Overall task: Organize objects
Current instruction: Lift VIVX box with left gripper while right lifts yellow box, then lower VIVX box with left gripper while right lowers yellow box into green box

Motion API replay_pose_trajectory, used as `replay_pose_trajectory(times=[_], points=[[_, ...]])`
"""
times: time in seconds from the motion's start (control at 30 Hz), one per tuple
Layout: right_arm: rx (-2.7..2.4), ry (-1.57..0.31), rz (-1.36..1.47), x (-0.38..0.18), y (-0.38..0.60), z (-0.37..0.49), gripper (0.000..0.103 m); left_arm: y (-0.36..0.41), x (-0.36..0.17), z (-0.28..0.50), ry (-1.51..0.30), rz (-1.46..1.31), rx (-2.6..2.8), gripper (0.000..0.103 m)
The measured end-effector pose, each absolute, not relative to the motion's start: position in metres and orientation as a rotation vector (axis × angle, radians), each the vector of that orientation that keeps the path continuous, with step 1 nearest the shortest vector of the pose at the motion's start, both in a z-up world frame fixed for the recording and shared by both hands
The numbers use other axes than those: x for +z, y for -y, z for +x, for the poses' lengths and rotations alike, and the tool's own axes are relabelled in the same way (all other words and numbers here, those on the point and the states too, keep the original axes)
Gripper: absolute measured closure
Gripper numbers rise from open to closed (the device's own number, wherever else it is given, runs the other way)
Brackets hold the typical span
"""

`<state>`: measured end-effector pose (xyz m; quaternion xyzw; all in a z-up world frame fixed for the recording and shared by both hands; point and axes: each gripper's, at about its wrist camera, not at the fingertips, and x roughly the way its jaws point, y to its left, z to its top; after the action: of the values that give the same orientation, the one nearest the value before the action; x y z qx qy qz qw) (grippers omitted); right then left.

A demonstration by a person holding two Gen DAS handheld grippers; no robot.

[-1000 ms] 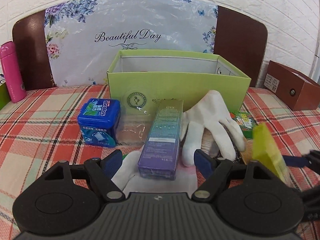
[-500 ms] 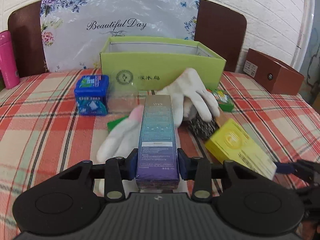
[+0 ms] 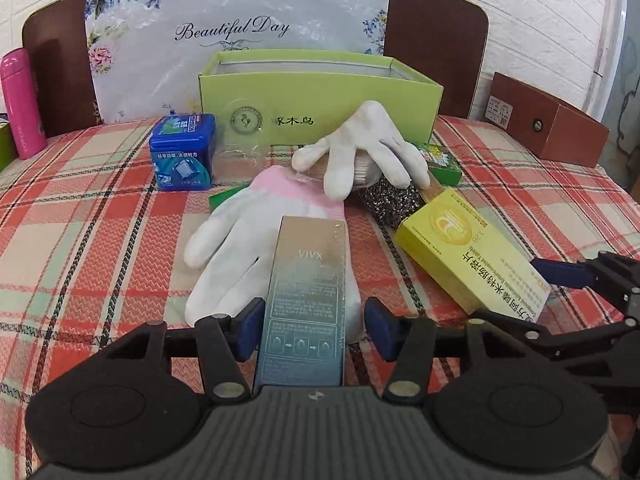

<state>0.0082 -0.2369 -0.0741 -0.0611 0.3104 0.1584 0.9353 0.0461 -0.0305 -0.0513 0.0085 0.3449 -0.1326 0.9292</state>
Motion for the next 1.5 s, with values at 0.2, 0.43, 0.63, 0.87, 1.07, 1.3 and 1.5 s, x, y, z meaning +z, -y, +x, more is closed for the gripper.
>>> replay_pose_trajectory(times=[0.2, 0.43, 0.63, 0.87, 1.07, 1.3, 1.5], points=[[0.349, -0.639, -0.151, -0.078, 0.232, 0.022, 0.026, 0.023, -0.053, 0.041, -0.723, -0.004, -0.276, 0.046], [0.367, -0.637, -0.159, -0.082, 0.229, 0.025, 0.033, 0.023, -0.053, 0.042, -0.725, -0.022, -0.280, 0.049], [0.376, -0.638, -0.136, -0.078, 0.230, 0.021, 0.035, 0.018, -0.050, 0.041, -0.726, -0.055, -0.287, 0.062], [0.422, -0.622, -0.085, -0.059, 0.233, 0.015, 0.037, 0.020, -0.031, 0.035, -0.684, -0.057, -0.352, 0.062], [0.450, -0.590, -0.029, -0.037, 0.242, 0.018, 0.037, 0.023, -0.006, 0.040, -0.616, -0.041, -0.394, 0.062], [0.445, -0.520, 0.009, -0.007, 0.254, 0.038, 0.037, 0.024, 0.027, 0.062, -0.537, -0.043, -0.419, 0.062], [0.408, -0.452, 0.007, 0.018, 0.259, 0.078, 0.037, 0.034, 0.051, 0.107, -0.498, -0.028, -0.396, 0.062]])
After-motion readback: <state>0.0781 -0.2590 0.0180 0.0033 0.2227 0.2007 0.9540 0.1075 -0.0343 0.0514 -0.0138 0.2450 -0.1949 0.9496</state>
